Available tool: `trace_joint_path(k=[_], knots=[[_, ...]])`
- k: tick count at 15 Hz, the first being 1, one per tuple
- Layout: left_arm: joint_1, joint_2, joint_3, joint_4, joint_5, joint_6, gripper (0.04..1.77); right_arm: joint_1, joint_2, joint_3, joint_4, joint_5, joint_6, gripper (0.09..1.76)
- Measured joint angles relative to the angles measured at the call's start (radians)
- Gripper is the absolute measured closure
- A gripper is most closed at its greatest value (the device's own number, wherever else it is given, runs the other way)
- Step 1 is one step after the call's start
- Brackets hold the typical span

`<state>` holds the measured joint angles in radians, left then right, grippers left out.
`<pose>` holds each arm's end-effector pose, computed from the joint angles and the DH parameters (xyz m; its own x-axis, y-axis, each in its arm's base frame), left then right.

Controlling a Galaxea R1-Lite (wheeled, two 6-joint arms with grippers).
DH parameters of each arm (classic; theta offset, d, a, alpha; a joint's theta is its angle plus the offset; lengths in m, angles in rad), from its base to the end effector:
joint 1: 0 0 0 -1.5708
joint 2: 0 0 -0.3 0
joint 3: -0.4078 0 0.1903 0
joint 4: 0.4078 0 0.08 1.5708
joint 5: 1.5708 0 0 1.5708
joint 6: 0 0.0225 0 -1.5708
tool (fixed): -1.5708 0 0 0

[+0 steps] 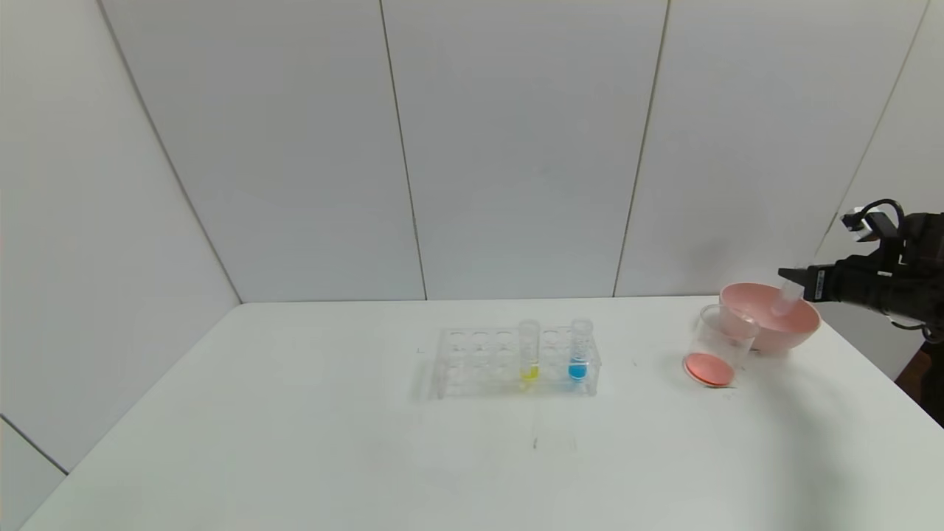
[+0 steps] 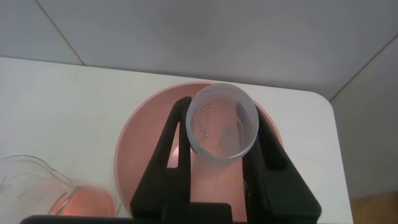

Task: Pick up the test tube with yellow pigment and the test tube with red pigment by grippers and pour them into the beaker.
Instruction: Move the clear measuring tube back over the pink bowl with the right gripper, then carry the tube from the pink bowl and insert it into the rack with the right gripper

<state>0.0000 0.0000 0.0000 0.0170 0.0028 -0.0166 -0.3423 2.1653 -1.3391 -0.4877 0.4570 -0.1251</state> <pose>-0.0228 0.0001 0.0737 0.9999 0.0028 -0.0170 -0.0031 0.9999 -0.0165 0.4144 -0.1371 0.1379 0.9455 0.1315 -0.2980 -0.1292 0.9912 0.0277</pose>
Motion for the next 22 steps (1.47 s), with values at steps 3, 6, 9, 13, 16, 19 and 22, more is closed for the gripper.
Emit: trace_joint_path(k=[3, 6, 9, 13, 16, 19, 22], knots=[[0.0, 0.0, 0.0, 0.0, 0.0, 0.0, 0.09, 0.001, 0.013, -0.008, -0.001, 0.001, 0.0, 1.32], [0.0, 0.0, 0.0, 0.0, 0.0, 0.0, 0.09, 0.0, 0.023, -0.011, -0.001, 0.003, 0.0, 1.15], [0.0, 0.0, 0.0, 0.0, 0.0, 0.0, 0.09, 0.004, 0.025, -0.012, -0.001, 0.0, -0.003, 0.83], [0.0, 0.0, 0.0, 0.0, 0.0, 0.0, 0.09, 0.01, 0.025, -0.002, -0.071, -0.015, -0.009, 0.55], [0.0, 0.0, 0.0, 0.0, 0.0, 0.0, 0.09, 0.011, 0.001, 0.015, -0.084, -0.019, -0.025, 0.42], [0.0, 0.0, 0.0, 0.0, 0.0, 0.0, 0.09, 0.025, -0.079, 0.044, -0.048, -0.053, -0.023, 0.33], [0.0, 0.0, 0.0, 0.0, 0.0, 0.0, 0.09, 0.076, -0.202, 0.148, -0.008, -0.12, 0.015, 0.27]])
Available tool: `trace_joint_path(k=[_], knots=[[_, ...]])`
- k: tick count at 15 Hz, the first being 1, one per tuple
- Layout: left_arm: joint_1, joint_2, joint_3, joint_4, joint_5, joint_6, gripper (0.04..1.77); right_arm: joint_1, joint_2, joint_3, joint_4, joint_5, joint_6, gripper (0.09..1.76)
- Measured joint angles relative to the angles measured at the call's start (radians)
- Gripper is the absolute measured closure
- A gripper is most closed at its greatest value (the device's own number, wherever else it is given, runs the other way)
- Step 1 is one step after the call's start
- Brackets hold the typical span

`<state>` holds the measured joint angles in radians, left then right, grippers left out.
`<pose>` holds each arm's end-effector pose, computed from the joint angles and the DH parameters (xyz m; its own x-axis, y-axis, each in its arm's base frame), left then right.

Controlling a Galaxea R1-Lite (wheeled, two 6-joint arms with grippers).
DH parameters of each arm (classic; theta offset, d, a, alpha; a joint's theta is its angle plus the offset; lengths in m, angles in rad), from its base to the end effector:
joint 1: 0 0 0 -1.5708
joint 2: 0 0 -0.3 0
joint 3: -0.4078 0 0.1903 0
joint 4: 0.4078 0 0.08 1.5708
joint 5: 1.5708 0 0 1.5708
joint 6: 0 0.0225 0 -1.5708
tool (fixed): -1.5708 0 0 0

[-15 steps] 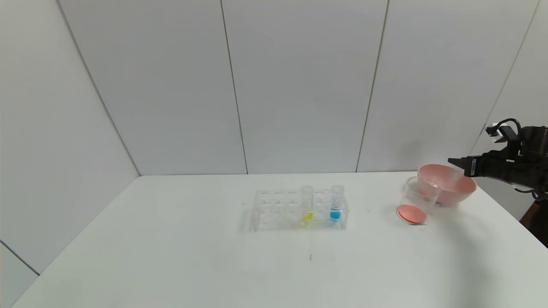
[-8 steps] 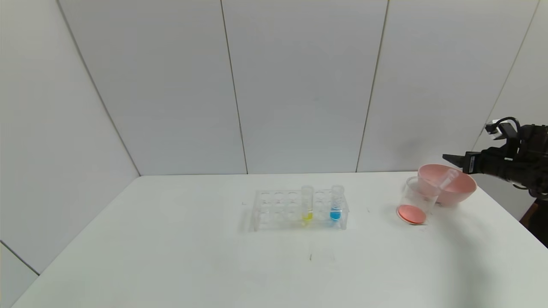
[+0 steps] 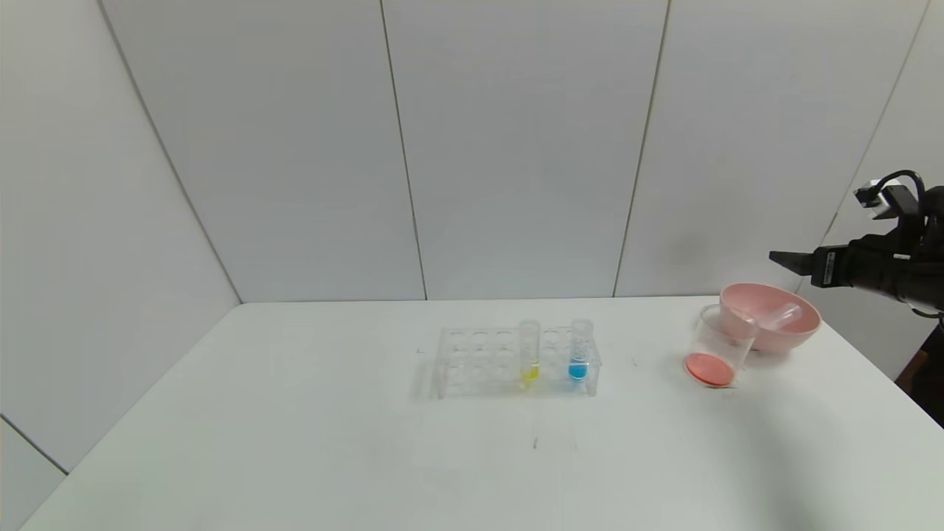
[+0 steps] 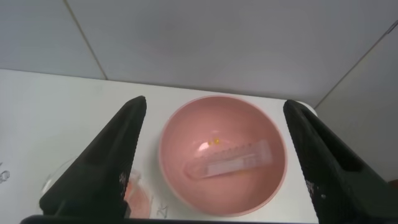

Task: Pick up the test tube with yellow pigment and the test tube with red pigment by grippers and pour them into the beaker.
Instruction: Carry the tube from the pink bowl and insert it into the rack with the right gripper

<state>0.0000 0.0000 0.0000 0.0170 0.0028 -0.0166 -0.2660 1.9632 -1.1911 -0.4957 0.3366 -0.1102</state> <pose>-0.0228 0.0001 0.0737 0.9999 0.0028 -0.0170 -0.0031 0.9999 -0.0165 0.3782 -0.0953 0.1818 0.9629 0.0800 -0.2576 -0.0870 0.9961 -0.0162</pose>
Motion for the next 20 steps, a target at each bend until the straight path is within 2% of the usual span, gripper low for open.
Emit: trace_joint_path(k=[3, 6, 9, 12, 16, 18, 20], knots=[[0.0, 0.0, 0.0, 0.0, 0.0, 0.0, 0.09, 0.088, -0.144, 0.156, 0.007, -0.122, 0.061, 0.23], [0.0, 0.0, 0.0, 0.0, 0.0, 0.0, 0.09, 0.239, -0.283, 0.298, 0.005, -0.293, 0.11, 0.2], [0.0, 0.0, 0.0, 0.0, 0.0, 0.0, 0.09, 0.437, -0.393, 0.407, 0.011, -0.486, 0.164, 0.18], [0.0, 0.0, 0.0, 0.0, 0.0, 0.0, 0.09, 0.684, -0.467, 0.491, 0.012, -0.676, 0.217, 0.17], [0.0, 0.0, 0.0, 0.0, 0.0, 0.0, 0.09, 0.995, -0.479, 0.538, 0.009, -0.926, 0.359, 0.16], [0.0, 0.0, 0.0, 0.0, 0.0, 0.0, 0.09, 1.104, -0.418, 0.524, 0.004, -1.032, 0.453, 0.15], [0.0, 0.0, 0.0, 0.0, 0.0, 0.0, 0.09, 1.185, -0.336, 0.476, 0.003, -1.1, 0.5, 0.15]])
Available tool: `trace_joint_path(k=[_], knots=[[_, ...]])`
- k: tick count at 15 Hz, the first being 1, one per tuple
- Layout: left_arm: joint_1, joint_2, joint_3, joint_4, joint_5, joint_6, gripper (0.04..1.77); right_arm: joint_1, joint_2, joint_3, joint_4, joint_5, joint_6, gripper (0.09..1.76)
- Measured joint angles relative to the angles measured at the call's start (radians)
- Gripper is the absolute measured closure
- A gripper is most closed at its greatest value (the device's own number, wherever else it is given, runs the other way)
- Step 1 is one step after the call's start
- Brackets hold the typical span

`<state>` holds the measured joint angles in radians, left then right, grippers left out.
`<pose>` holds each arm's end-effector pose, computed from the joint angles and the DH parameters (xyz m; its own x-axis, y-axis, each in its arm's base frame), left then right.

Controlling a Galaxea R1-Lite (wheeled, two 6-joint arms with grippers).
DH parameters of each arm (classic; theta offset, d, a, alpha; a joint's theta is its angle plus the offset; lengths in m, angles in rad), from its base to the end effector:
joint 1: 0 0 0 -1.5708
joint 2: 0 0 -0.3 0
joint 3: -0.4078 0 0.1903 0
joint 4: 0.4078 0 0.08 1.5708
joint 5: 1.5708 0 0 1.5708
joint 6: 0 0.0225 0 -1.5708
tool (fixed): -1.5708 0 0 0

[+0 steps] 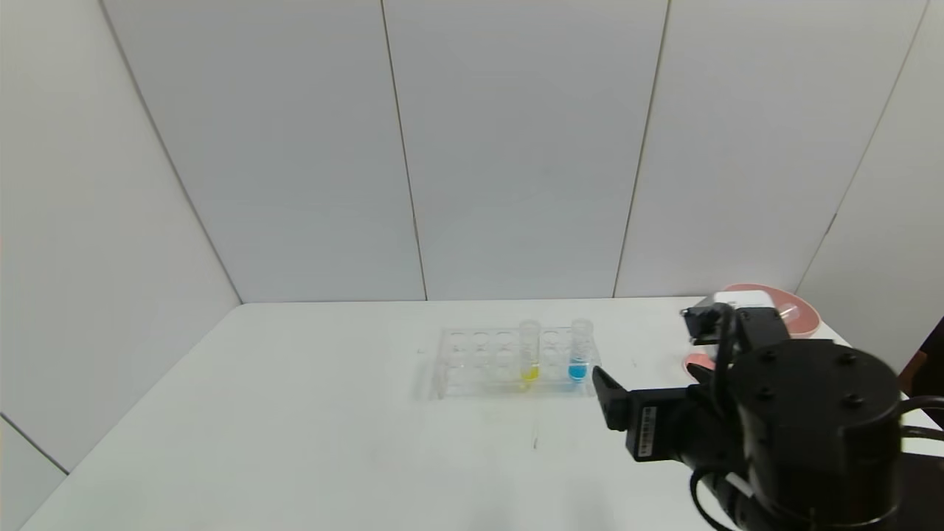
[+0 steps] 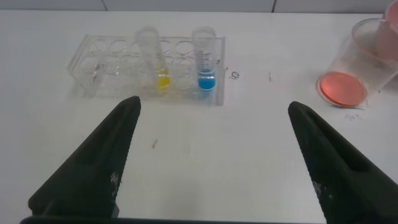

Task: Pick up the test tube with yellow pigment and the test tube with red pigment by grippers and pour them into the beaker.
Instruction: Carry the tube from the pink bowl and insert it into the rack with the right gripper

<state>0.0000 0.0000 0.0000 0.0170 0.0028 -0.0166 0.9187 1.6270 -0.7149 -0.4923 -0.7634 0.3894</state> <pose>-0.0228 0.0001 0.0737 0.9999 0.0028 -0.0170 -0.0031 0.9999 -0.0165 0.1770 0.2062 0.1683 0.9499 0.1048 -0.2945 -0.0829 0.9928 0.0860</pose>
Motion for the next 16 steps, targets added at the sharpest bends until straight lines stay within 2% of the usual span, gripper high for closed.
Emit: trace_joint_path(k=[3, 7, 16], knots=[[0.0, 0.0, 0.0, 0.0, 0.0, 0.0, 0.09, 0.047, 0.115, -0.097, 0.001, -0.03, 0.015, 0.15], [0.0, 0.0, 0.0, 0.0, 0.0, 0.0, 0.09, 0.054, 0.259, -0.208, 0.007, -0.021, 0.014, 0.15], [0.0, 0.0, 0.0, 0.0, 0.0, 0.0, 0.09, -0.023, 0.56, -0.516, 0.011, -0.019, -0.03, 0.15]])
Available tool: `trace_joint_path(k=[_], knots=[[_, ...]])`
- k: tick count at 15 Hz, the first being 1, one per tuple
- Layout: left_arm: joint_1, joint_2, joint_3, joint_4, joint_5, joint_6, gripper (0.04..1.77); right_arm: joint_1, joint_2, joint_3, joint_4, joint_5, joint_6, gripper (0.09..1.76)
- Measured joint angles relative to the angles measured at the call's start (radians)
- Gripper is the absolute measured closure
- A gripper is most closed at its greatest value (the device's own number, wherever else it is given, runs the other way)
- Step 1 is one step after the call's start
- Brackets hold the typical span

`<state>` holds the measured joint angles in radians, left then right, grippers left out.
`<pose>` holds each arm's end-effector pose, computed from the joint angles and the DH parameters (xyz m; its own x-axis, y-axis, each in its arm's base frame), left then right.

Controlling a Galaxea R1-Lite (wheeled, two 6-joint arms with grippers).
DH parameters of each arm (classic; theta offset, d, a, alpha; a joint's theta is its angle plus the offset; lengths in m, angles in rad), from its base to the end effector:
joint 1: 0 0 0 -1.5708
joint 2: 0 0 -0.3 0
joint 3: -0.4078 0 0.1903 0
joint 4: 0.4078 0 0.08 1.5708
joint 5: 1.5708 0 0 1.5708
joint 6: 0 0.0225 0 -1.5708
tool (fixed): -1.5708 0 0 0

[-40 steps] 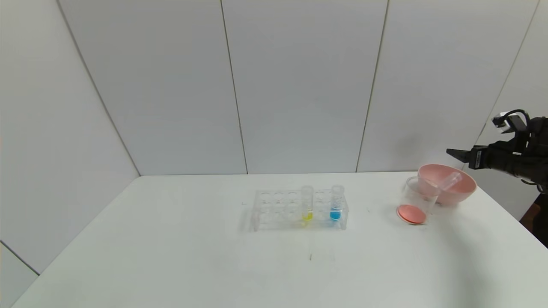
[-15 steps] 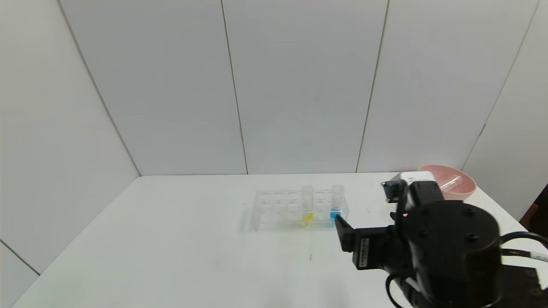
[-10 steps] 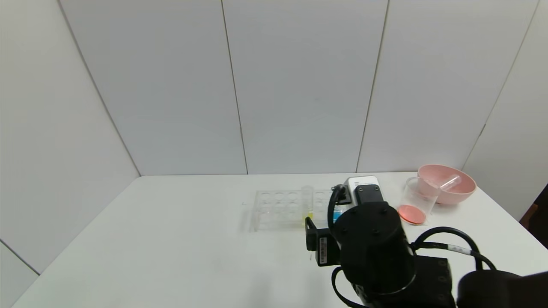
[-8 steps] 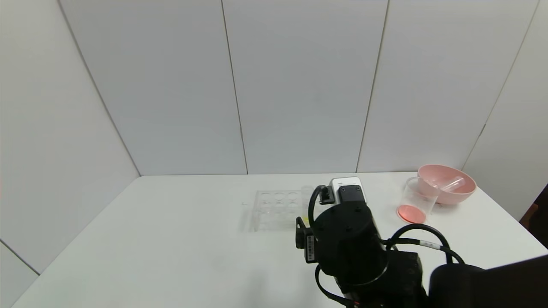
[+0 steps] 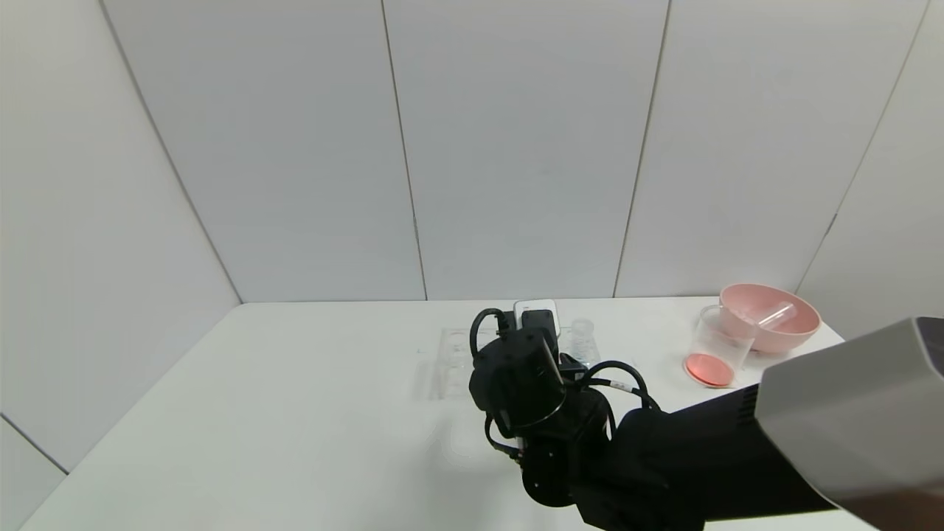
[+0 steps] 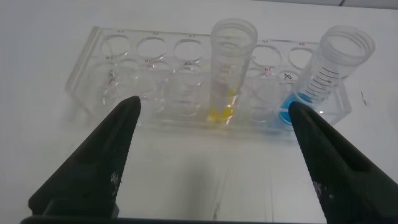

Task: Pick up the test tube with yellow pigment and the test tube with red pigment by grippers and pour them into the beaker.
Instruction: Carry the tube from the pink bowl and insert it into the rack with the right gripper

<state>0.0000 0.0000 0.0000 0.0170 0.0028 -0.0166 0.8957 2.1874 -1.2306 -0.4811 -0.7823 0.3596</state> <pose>-0.0228 0.0001 0.0737 0.9999 0.0028 -0.0170 -0.0031 0.9999 -0.0165 0.2756 0.3188 0.1015 0.9444 0.0517 -0.3248 -0.0510 0.9986 0.0107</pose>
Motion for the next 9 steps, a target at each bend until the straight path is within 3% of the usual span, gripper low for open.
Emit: trace_joint_path(k=[9], knots=[[0.0, 0.0, 0.0, 0.0, 0.0, 0.0, 0.09, -0.096, 0.17, -0.234, -0.004, 0.007, -0.095, 0.15]])
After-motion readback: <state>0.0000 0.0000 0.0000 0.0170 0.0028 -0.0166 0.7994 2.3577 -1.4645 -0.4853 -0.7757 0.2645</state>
